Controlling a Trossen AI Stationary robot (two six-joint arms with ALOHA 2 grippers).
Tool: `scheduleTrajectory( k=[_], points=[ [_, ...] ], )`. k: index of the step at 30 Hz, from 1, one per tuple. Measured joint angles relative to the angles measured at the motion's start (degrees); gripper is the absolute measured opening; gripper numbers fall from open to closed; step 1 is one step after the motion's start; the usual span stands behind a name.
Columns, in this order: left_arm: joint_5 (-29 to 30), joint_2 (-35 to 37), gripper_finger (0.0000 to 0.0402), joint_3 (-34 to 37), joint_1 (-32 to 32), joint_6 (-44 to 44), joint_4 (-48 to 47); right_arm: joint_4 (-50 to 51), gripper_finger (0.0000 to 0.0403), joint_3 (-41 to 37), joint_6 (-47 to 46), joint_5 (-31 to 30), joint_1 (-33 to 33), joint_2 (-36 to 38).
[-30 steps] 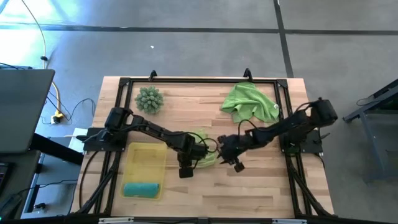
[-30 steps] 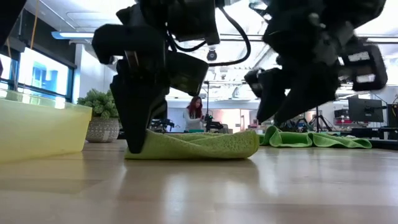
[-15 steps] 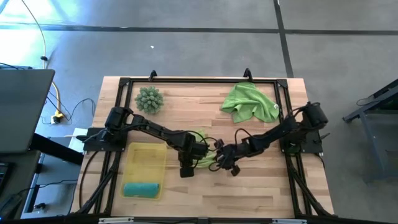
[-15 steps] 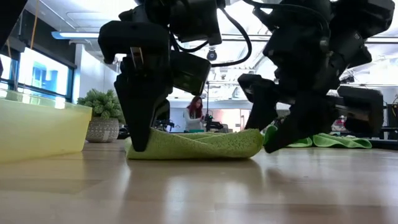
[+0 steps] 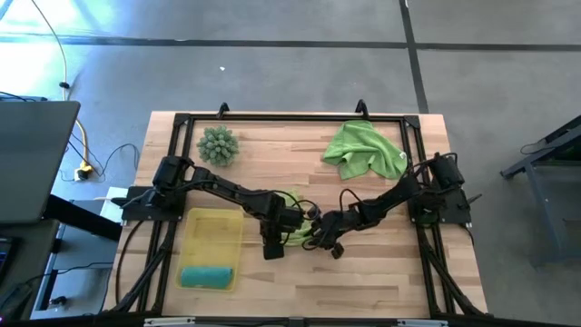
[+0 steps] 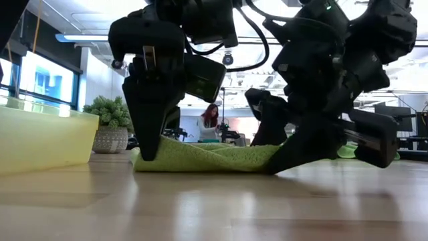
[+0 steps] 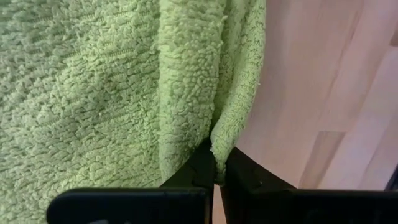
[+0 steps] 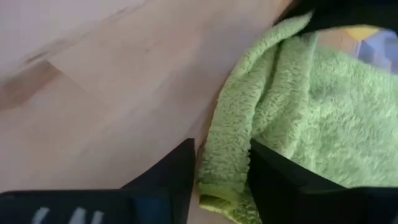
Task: Roll microfiber towels into tight, uniform cylinder then place into a basket
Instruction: Roll the light green towel
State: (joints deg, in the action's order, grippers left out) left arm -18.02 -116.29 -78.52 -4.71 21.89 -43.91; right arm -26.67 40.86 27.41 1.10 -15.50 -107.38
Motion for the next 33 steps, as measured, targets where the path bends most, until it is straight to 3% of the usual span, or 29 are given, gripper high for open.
scheduleTrajectory(
  k=[3, 10, 18, 23, 27, 33],
  points=[
    [-0.3, 0.0, 0.0, 0.0, -0.5, 1.4, -0.1, 0.1, 0.0103, 0.0, -3.5, 1.3, 0.5, -0.1],
    [1.0, 2.0, 0.0014, -0.1, -2.4, 5.1, -1.1, 0.2, 0.0009, 0.0, -12.6, 10.8, 4.7, -0.3],
    [5.2, 3.3, 0.0036, -0.1, -5.1, 10.9, -3.6, 1.1, 0.0005, 0.8, -30.3, 22.4, 9.4, -0.4],
    [7.7, 3.3, 0.0056, -0.1, -7.4, 14.0, -4.4, 1.4, 0.0003, 1.9, -44.7, 25.9, 11.2, -0.4],
    [10.6, 3.9, 0.0073, -0.5, -9.4, 15.6, -3.8, 1.8, 0.0003, 2.5, -50.3, 26.5, 12.5, -0.4],
    [25.2, 3.9, 0.0108, -2.1, -12.7, 13.4, -3.7, 1.0, 0.0003, 2.9, -53.6, 26.2, 13.8, -1.9]
  ],
)
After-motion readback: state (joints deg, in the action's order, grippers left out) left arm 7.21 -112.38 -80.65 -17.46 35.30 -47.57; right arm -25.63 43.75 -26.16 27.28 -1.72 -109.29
